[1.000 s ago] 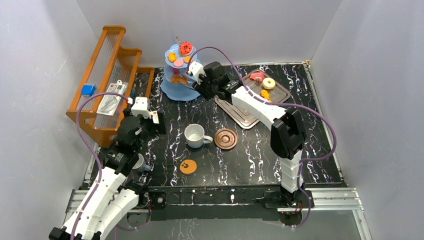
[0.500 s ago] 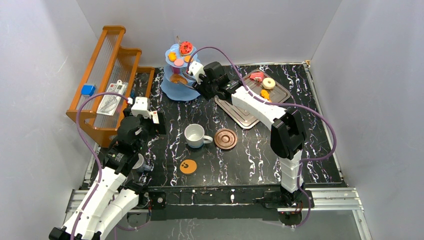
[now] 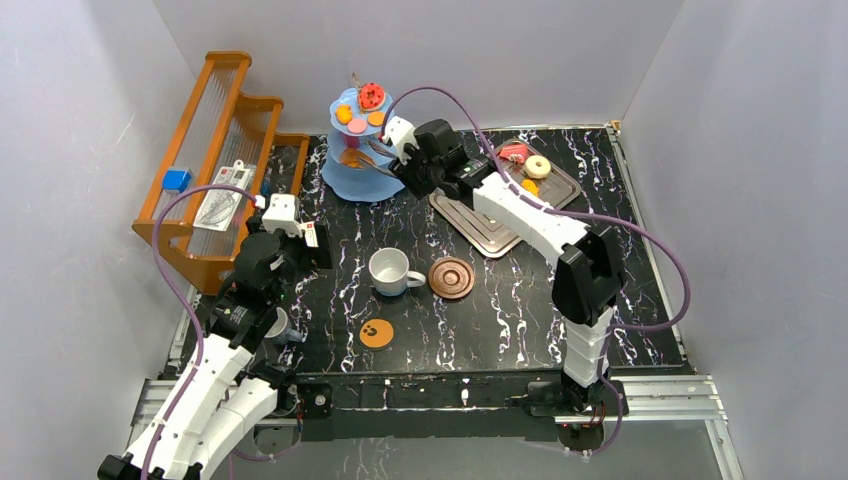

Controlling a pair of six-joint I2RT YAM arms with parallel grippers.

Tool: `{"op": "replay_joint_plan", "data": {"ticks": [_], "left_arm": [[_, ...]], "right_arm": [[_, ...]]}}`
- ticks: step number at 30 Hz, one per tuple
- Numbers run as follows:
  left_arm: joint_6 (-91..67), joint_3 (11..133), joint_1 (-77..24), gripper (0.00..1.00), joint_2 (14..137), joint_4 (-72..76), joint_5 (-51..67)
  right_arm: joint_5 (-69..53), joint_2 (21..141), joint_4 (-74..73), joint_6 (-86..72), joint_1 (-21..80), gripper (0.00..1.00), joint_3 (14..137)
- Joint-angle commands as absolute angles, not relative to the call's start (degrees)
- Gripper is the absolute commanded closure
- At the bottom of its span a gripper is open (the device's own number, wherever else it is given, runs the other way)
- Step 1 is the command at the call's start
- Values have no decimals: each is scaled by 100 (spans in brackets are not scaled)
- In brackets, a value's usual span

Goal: Serve the afternoon tea

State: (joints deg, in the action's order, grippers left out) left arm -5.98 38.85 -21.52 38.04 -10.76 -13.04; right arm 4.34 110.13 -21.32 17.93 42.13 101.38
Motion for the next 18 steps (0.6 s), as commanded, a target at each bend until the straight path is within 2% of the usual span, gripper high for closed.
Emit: {"op": "replay_joint_plan", "data": {"ticks": [1, 9, 18], "left_arm": [[-580, 4025, -2180, 2, 3730, -1006, -1371], [-590, 4023, -2181, 2, 3721, -1007, -1322], [-623, 4039, -2180, 2, 3744, -1016, -1223]], "right_arm": [[326, 10342, -1963, 1570, 4213, 48, 9989], [694, 9542, -2210, 1227, 4115, 48, 8998], [1150, 8980, -2983, -285, 3286, 48, 8254]]}}
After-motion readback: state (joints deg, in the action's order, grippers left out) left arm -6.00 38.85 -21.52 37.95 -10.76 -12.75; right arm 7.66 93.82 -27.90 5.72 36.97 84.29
